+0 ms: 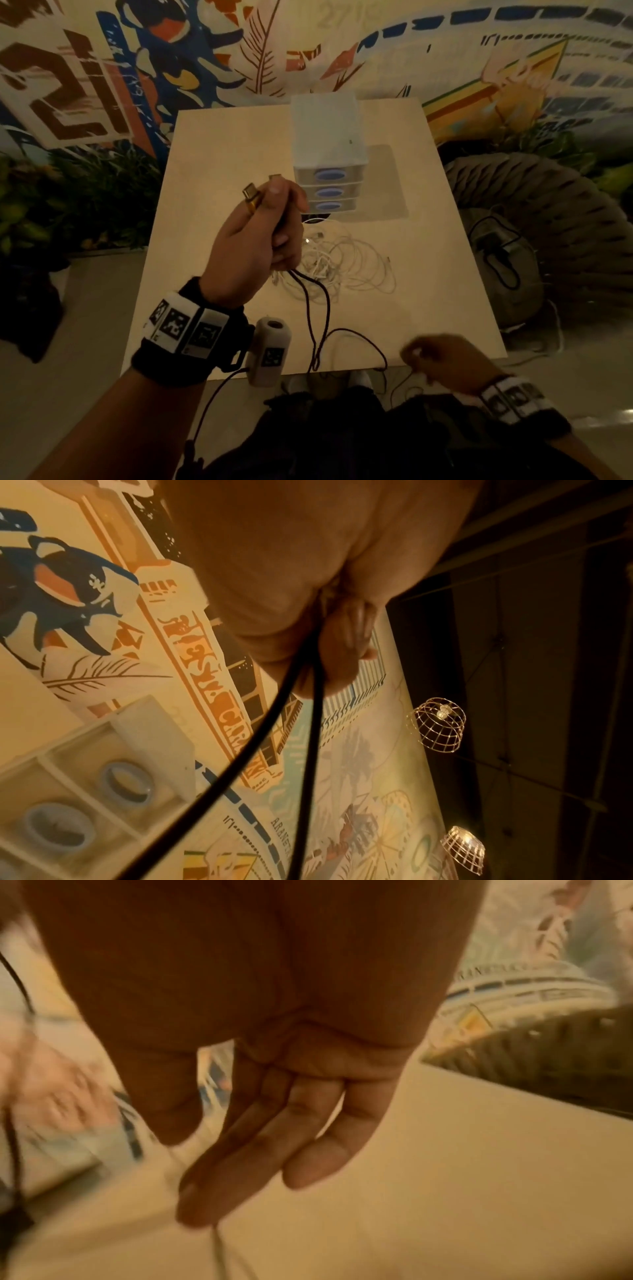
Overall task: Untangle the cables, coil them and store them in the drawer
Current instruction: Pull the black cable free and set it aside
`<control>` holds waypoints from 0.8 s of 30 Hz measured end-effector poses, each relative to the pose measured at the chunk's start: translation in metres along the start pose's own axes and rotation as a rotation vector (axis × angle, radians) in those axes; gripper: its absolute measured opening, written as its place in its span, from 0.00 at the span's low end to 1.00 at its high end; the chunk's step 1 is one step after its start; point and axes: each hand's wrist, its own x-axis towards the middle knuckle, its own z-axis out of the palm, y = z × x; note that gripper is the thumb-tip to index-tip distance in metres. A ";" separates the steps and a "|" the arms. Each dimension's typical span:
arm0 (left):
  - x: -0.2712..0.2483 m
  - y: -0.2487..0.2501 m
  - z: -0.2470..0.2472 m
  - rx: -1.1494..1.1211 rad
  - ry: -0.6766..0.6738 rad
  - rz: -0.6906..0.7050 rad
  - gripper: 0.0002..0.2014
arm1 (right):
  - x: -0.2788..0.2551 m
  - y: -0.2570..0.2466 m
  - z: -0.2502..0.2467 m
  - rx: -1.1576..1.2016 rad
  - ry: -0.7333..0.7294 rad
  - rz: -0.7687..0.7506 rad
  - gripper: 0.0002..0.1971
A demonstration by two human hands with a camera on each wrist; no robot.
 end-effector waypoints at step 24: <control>0.011 -0.016 -0.040 0.111 0.190 -0.052 0.19 | 0.077 -0.112 0.027 0.251 -0.010 -0.255 0.24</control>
